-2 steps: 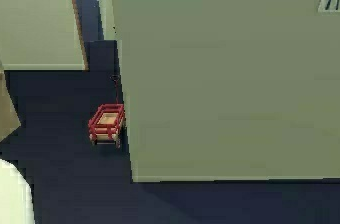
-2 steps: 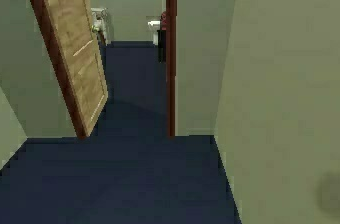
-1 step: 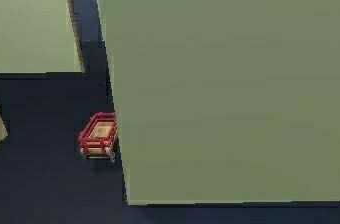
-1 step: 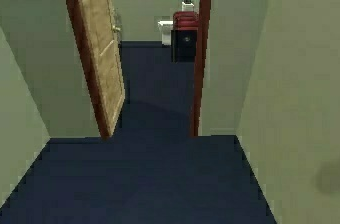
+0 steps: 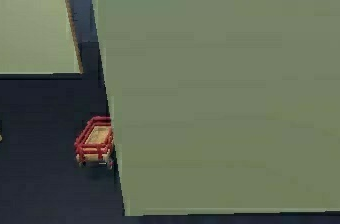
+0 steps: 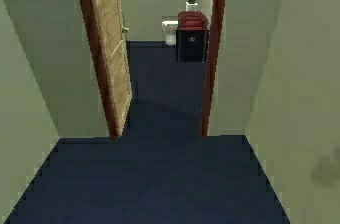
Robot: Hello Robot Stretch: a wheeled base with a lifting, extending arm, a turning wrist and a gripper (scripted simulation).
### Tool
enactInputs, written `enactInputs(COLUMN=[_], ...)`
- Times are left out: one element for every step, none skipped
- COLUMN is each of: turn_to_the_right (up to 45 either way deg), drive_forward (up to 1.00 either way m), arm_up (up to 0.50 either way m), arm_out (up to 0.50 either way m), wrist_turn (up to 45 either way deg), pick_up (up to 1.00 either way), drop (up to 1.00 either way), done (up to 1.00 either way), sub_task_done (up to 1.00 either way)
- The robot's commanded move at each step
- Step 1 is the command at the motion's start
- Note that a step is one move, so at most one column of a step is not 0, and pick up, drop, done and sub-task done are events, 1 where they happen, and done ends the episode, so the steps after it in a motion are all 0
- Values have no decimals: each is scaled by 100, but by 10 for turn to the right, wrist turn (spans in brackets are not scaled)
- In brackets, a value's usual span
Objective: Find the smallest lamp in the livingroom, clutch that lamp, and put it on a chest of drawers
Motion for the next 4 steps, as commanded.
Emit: enactInputs(turn_to_the_right=[-300,0,-450,-450], drive_forward=[0,55,0,0], arm_up=[0,0,0,0], arm_out=[0,0,0,0], wrist_turn=[0,0,0,0], pick_up=[0,0,0,0], drop=[0,0,0,0], done=[0,0,0,0], sub_task_done=[0,0,0,0])
